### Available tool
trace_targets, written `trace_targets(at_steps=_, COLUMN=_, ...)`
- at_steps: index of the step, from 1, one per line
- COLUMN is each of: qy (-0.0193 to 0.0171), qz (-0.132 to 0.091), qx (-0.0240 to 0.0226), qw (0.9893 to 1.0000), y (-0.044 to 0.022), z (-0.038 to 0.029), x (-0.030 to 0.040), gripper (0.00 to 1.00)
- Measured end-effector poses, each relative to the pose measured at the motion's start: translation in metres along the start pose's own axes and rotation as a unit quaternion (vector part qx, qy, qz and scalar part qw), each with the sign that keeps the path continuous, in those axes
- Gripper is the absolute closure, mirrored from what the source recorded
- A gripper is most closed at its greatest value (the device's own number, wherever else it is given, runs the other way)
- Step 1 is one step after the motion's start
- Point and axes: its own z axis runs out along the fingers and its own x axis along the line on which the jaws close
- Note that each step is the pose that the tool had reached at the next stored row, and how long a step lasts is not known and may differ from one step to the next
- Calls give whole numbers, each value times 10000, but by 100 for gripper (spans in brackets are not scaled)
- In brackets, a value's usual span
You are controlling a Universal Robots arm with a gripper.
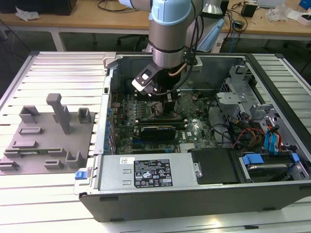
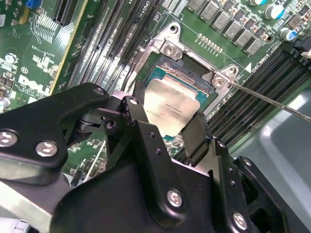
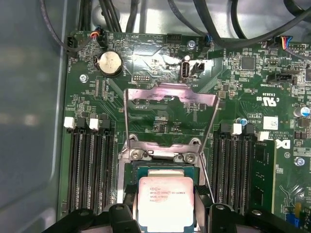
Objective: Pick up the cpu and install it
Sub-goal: 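Place the cpu into insertion slot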
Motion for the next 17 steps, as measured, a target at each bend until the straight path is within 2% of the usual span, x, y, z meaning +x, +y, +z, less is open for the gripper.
trace_targets(at_steps=4, qy=-6, qz=100, qx=0, qw=9999, y=-5, z=13, x=0, gripper=45)
trace_targets(at_steps=12, qy=-5, qz=102, qx=-1, qw=9999, y=-9, z=18, x=0, gripper=45)
trace_targets(at_steps=17, qy=-6, qz=105, qx=0, qw=9999, y=-13, z=47, x=5, gripper=45)
